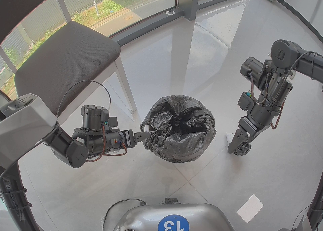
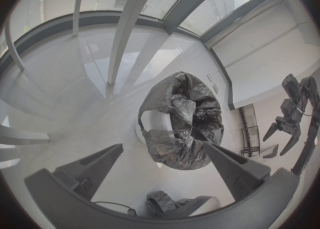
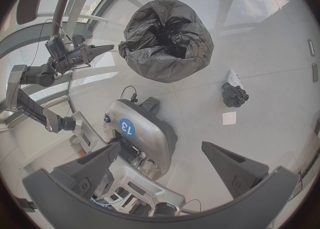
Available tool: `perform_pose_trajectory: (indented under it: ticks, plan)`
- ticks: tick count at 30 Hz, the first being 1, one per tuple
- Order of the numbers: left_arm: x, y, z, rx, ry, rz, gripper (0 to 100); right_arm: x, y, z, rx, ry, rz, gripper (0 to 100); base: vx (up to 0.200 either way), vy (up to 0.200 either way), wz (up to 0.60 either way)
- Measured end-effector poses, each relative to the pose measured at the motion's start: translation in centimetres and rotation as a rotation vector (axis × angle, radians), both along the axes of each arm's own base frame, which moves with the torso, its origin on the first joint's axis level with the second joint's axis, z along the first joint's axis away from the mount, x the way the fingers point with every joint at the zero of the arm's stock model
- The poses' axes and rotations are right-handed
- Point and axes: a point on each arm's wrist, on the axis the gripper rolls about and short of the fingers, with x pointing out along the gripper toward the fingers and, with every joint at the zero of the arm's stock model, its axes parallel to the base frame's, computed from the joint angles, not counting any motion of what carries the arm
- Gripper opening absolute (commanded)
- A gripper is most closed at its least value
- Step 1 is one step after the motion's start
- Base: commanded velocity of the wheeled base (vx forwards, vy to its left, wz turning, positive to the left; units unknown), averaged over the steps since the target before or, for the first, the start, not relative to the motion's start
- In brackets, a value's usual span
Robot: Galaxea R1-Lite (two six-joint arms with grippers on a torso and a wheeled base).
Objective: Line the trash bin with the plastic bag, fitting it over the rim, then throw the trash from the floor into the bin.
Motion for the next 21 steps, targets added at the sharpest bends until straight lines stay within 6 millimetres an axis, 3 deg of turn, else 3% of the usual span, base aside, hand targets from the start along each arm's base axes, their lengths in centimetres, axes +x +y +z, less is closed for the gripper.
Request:
perform_pose_trajectory:
  ticks: [10,21]
  plan:
    - [-0.1,-1.2,2.4,-0.004,-0.086,-0.032,100,-0.3,0.6,0.0,-0.003,0.0,0.019,100,0.0,0.0,0.0]
    - [-1.1,-7.0,6.1,0.052,-0.203,-0.22,100,-1.5,0.4,1.2,-0.035,-0.014,0.022,100,0.0,0.0,0.0]
